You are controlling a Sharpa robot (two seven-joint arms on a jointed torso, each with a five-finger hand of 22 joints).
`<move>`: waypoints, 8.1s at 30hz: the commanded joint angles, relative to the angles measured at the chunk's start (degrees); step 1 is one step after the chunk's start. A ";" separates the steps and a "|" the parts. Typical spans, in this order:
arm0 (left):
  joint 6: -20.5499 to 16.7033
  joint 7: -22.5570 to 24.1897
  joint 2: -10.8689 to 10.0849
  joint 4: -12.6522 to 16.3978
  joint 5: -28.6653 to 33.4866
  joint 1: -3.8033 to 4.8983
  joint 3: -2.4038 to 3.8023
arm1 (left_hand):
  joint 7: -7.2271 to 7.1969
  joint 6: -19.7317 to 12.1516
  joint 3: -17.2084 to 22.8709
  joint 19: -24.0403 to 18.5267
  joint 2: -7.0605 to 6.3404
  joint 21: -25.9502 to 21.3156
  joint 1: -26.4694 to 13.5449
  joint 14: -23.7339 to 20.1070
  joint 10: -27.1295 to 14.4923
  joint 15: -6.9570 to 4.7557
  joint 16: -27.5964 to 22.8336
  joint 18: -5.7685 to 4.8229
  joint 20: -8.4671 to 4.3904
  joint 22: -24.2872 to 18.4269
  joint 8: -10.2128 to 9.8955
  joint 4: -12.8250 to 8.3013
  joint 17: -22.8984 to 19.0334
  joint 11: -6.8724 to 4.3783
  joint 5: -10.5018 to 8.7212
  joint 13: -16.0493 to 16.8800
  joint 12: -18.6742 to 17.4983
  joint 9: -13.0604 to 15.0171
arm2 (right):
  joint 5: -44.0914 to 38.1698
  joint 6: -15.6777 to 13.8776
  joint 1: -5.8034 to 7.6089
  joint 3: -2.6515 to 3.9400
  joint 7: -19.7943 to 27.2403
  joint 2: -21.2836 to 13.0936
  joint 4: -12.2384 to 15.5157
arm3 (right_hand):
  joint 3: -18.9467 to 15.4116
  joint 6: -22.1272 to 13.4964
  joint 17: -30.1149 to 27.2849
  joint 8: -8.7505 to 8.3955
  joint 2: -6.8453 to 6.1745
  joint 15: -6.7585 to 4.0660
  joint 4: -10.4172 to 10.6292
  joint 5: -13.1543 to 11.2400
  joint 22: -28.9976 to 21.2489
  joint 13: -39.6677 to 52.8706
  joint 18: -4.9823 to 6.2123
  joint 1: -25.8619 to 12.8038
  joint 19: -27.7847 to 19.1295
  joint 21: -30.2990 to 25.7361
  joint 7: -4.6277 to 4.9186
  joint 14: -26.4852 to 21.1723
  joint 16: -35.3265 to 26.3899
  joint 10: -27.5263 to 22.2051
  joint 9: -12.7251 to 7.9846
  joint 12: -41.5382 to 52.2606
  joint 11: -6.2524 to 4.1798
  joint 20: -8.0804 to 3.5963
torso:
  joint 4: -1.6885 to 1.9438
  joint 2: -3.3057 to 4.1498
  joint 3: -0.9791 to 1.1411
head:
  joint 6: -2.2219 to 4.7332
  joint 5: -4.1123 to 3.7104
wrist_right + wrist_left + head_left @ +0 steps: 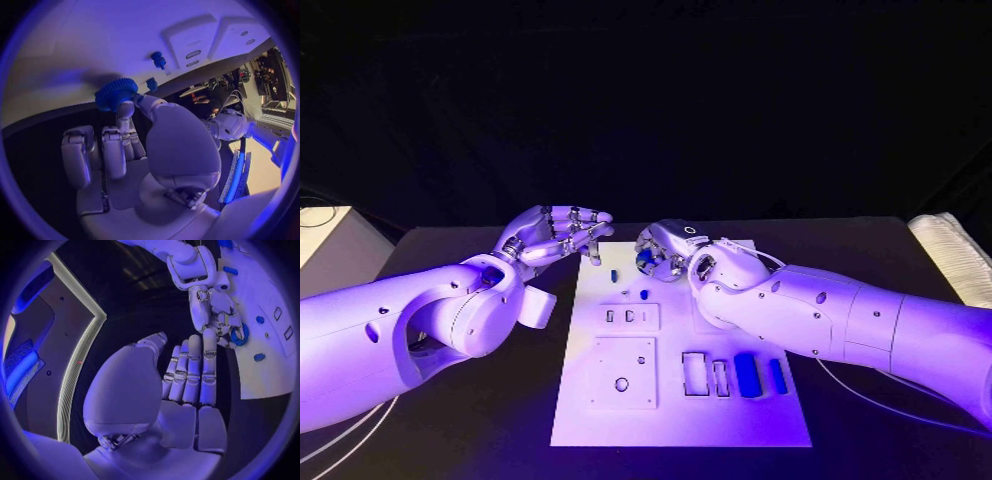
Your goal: Assemble the parts on the task board
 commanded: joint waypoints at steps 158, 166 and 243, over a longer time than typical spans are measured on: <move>1.81 -0.84 -0.93 0.00 -0.24 0.07 0.01 | 0.11 -0.08 0.74 -0.83 -0.09 0.98 -0.05 -0.12 -0.27 -0.32 0.48 0.79 0.07 0.57 0.16 -0.14 -0.10 0.03 -0.24 0.00 -0.27 0.30 | -6.59 0.24 -0.87 -0.54 -9.56 -7.55 11.23 | -7.46 -0.59 15.09 5.44 3.09 0.22 -1.58 -1.75 15.06 30.59 -0.82 4.40 6.10 0.12 0.09 6.08 0.59 14.58 0.96 39.50 -0.06 0.08 | 0.08 0.01 -0.08 | -0.56 0.02; 2.04 -1.04 -0.94 0.02 -0.24 0.07 0.01 | 0.13 -0.08 0.78 -0.87 -0.05 1.06 -0.08 -0.12 -0.28 -0.31 0.49 0.79 0.07 0.61 0.16 -0.12 -0.11 0.04 -0.24 0.01 -0.27 0.33 | -6.63 -2.72 -0.88 -0.55 -8.55 -7.47 11.16 | -4.14 0.32 15.09 6.16 2.99 0.00 -1.36 -1.68 15.06 31.13 -0.82 2.35 6.10 0.12 -0.21 6.08 0.59 15.31 0.85 40.18 -0.31 -0.10 | 0.05 -0.02 -0.10 | -0.41 0.05; 2.18 -1.69 -0.80 0.00 -0.41 0.08 0.01 | 0.19 -0.24 0.84 -1.17 -0.05 1.35 -0.25 -0.21 -0.46 -0.26 0.46 0.79 0.12 0.81 0.09 -0.09 -0.19 0.10 -0.35 -0.01 -0.32 0.42 | -3.76 3.30 -0.90 -0.45 -8.15 -1.49 3.99 | -13.09 -5.22 15.09 1.53 2.87 1.46 7.39 -3.58 15.06 29.39 -0.82 -6.78 6.10 0.12 1.47 6.08 0.59 13.28 -1.82 38.49 1.34 1.25 | 0.00 0.00 -0.04 | -0.53 0.28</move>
